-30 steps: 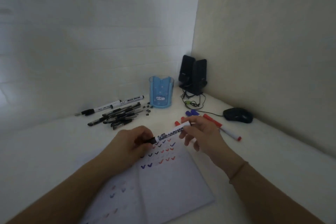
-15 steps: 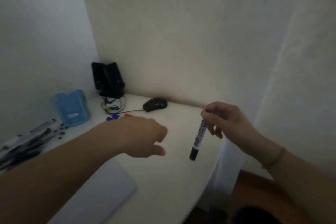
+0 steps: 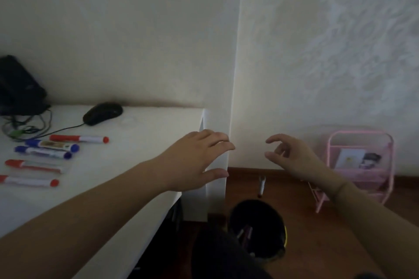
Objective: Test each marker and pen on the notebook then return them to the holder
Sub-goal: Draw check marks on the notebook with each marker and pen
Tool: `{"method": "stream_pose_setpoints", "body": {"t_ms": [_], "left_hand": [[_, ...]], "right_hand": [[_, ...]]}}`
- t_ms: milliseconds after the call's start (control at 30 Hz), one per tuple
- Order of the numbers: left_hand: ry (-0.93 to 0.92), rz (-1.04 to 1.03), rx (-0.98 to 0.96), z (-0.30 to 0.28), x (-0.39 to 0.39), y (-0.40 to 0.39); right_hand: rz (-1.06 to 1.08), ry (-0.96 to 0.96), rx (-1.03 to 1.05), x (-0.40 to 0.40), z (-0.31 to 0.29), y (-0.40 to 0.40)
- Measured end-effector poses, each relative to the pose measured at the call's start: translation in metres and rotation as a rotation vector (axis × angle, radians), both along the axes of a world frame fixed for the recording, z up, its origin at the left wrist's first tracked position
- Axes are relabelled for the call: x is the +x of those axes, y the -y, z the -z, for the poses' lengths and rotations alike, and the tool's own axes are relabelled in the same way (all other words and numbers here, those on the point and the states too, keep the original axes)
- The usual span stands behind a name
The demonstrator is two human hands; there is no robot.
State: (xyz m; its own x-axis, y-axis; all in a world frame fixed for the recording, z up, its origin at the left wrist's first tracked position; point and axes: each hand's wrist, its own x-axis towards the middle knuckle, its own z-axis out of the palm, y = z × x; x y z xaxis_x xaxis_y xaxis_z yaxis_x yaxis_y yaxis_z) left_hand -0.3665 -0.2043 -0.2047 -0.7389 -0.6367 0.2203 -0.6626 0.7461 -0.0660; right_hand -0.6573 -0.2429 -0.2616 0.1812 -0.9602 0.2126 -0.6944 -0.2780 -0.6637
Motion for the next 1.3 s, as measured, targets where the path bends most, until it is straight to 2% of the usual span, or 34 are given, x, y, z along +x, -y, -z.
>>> {"method": "stream_pose_setpoints", "body": {"t_ms": [133, 267, 433, 600, 733, 800, 900, 1100, 1200, 1300], "left_hand": [[-0.009, -0.092, 0.002, -0.002, 0.019, 0.005], [-0.008, -0.255, -0.079, -0.011, 0.068, 0.004], [-0.163, -0.747, -0.148, -0.018, 0.194, -0.029], [-0.348, -1.24, -0.231, -0.014, 0.329, -0.118], [-0.504, -1.628, -0.352, -0.008, 0.393, -0.194], [-0.502, -1.764, -0.375, 0.002, 0.406, -0.212], [-0.48, -1.867, -0.351, 0.018, 0.422, -0.218], [-0.306, -2.026, -0.138, 0.027, 0.455, -0.215], [-0.27, -2.095, -0.128, 0.023, 0.473, -0.223], [-0.18, -2.131, -0.113, 0.021, 0.486, -0.23]], "right_hand": [[0.003, 0.045, -0.011, 0.011, -0.005, 0.011], [-0.059, 0.082, -0.055, 0.046, -0.025, 0.02], [-0.246, 0.129, -0.118, 0.134, -0.054, 0.021], [-0.566, 0.194, -0.188, 0.279, -0.081, 0.003], [-0.875, 0.004, -0.235, 0.417, -0.092, -0.034], [-0.924, -0.097, -0.259, 0.46, -0.086, -0.055], [-0.877, -0.03, -0.298, 0.481, -0.069, -0.075], [-0.893, -0.017, -0.418, 0.47, -0.059, -0.071], [-0.879, -0.076, -0.457, 0.473, -0.059, -0.072], [-0.86, -0.046, -0.492, 0.473, -0.058, -0.075]]}}
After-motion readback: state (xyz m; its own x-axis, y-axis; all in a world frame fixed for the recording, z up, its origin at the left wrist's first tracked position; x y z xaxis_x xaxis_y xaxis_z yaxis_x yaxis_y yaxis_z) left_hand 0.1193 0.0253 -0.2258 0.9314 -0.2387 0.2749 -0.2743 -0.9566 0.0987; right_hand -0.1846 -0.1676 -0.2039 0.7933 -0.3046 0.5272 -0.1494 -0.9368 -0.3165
